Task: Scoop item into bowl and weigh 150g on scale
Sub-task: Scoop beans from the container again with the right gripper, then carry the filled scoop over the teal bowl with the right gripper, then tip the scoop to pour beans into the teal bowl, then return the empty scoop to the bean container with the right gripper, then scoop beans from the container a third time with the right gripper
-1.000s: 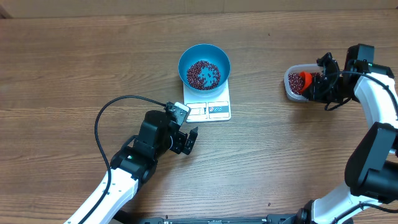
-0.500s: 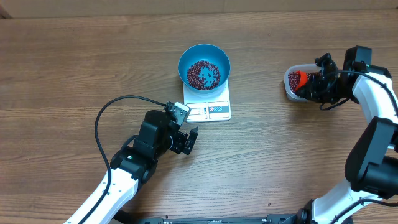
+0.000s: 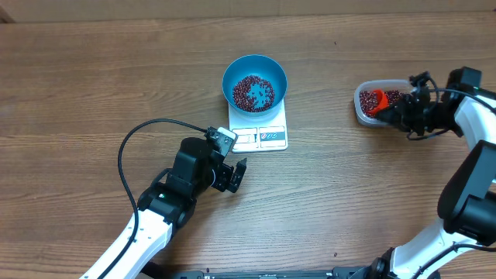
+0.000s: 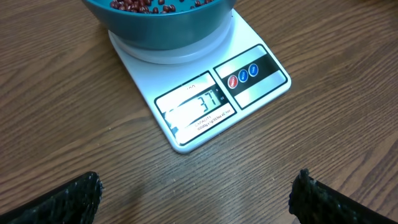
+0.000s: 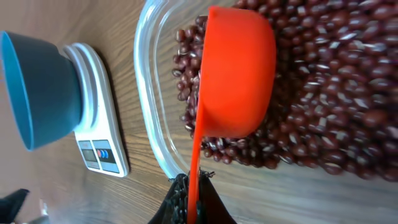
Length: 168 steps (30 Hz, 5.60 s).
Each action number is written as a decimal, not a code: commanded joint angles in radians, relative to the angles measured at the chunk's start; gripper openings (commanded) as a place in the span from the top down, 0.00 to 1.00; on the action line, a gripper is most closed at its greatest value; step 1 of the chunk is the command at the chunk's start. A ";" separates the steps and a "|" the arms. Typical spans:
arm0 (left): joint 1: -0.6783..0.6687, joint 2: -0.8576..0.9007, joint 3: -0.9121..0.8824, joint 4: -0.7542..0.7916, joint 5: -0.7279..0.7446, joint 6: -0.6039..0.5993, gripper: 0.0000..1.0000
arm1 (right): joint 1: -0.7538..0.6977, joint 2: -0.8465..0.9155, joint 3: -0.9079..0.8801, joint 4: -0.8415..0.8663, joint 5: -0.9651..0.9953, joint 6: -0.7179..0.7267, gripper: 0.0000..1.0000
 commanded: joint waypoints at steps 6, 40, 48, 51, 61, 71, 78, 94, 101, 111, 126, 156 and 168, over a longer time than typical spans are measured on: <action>-0.001 0.007 -0.002 0.000 -0.011 -0.006 0.00 | -0.085 0.008 -0.007 0.003 -0.130 0.011 0.96; -0.001 0.007 -0.002 0.000 -0.011 -0.006 0.00 | -0.030 -0.016 0.015 -0.165 -0.569 -0.177 0.96; -0.001 0.007 -0.002 0.000 -0.011 -0.006 0.00 | 0.166 -0.016 0.061 -0.031 -0.586 -0.007 0.96; -0.001 0.007 -0.002 0.000 -0.011 -0.006 0.00 | 0.248 -0.016 0.061 0.080 -0.585 0.097 0.96; -0.001 0.007 -0.002 0.000 -0.011 -0.006 0.00 | 0.483 -0.016 0.071 0.476 -0.415 0.465 0.96; -0.001 0.007 -0.002 0.000 -0.011 -0.006 0.00 | 0.656 -0.016 0.205 0.421 0.080 0.419 0.96; -0.001 0.007 -0.002 0.000 -0.011 -0.006 0.00 | 0.781 -0.016 0.325 0.237 0.546 0.204 0.96; -0.001 0.007 -0.002 0.000 -0.011 -0.006 0.00 | 0.980 -0.016 0.337 0.192 1.066 -0.051 0.96; -0.001 0.007 -0.002 0.000 -0.011 -0.006 0.00 | 0.983 -0.016 0.337 0.188 1.048 -0.050 0.96; -0.001 0.007 -0.002 0.000 -0.011 -0.006 0.00 | 0.960 -0.045 0.337 0.188 0.899 -0.019 0.96; -0.001 0.007 -0.002 0.000 -0.011 -0.006 0.00 | 0.597 -0.275 0.337 0.000 0.533 0.060 0.96; -0.001 0.007 -0.002 0.000 -0.011 -0.006 0.00 | 0.232 -0.257 -0.022 0.061 0.863 0.056 0.96; -0.001 0.007 -0.002 0.000 -0.011 -0.006 0.00 | 0.232 -0.107 -0.022 0.111 0.901 -0.077 0.96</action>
